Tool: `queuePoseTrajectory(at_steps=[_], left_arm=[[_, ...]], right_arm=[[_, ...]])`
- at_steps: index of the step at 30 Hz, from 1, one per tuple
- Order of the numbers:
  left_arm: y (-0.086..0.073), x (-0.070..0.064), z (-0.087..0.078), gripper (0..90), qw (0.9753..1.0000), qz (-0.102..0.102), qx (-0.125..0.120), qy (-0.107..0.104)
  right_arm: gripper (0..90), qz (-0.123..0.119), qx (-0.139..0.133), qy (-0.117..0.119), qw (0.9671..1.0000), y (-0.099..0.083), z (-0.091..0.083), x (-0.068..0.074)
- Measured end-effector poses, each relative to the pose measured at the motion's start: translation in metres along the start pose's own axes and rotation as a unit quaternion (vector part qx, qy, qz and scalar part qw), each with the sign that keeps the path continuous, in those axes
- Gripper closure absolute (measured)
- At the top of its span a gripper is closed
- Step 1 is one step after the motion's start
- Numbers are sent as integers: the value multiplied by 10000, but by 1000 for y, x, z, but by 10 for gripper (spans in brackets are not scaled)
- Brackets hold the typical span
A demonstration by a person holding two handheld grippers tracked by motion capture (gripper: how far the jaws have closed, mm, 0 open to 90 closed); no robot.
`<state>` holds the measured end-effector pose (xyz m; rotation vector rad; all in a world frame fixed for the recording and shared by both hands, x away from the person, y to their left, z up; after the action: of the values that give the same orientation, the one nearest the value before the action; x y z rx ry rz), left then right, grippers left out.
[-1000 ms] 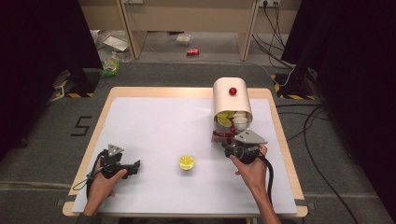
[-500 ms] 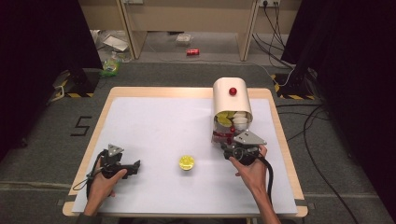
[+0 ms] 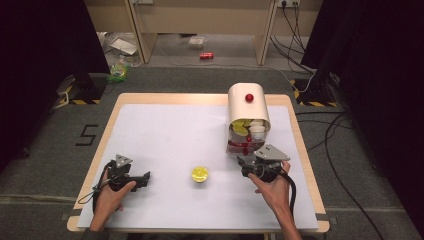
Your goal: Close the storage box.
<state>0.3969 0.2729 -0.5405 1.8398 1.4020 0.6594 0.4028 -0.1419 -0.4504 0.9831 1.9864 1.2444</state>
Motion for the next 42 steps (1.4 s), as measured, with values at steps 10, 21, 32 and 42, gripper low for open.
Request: queuePoseTrajectory(at_steps=[10, 21, 32, 42], left_arm=[[0, 0, 0, 0, 10000, -6, -5, -2], [0, 0, 0, 0, 10000, -7, -4, -5], [0, 0, 0, 0, 10000, -5, -8, -2], [0, 0, 0, 0, 10000, -4, -7, -2]], right_arm=[[262, 35, 77, -20, 10000, -12, -13, -2], [263, 38, 70, 14, 10000, -18, -26, -1], [263, 95, 123, -1, 9999, -29, -38, -3], [254, 130, 193, -90, 9997, -41, -53, -9]])
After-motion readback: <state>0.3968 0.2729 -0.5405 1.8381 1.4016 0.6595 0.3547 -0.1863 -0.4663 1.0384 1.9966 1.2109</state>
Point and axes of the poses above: each handheld gripper's, and its own axes: z roughly forward along the jaws, y roughly out of its top, x roughly to its left, the point moved 5 cm from there along z, roughly forward along the jaws, and after that the axes turned 6 degrees about -x, right-handed, at the moved point
